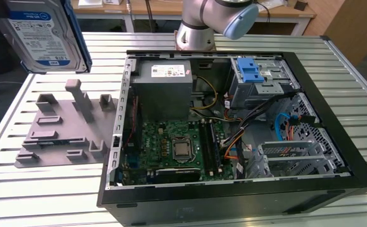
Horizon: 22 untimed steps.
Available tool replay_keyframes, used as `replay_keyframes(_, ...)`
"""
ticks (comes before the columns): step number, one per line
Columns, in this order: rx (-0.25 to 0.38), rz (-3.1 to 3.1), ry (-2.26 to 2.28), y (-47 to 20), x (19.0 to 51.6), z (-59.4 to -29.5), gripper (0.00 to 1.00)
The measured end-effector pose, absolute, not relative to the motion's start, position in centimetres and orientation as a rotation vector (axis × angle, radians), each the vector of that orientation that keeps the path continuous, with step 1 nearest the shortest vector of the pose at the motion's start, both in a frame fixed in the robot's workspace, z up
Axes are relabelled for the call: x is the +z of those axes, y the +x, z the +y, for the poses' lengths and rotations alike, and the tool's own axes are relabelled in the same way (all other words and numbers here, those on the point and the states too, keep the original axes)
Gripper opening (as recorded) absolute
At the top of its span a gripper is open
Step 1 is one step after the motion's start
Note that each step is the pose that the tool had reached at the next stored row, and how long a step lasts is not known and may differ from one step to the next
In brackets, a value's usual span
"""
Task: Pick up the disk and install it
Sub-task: 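Pick up the disk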
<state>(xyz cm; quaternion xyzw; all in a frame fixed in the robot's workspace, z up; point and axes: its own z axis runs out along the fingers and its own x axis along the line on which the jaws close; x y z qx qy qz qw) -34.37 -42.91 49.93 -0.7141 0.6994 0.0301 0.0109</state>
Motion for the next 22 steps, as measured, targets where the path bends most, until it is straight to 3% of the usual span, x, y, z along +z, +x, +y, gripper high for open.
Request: replay_keyframes(22, 0.094, 2.182, -2.228, -31.2, 49.9, -44.3, 0.37)
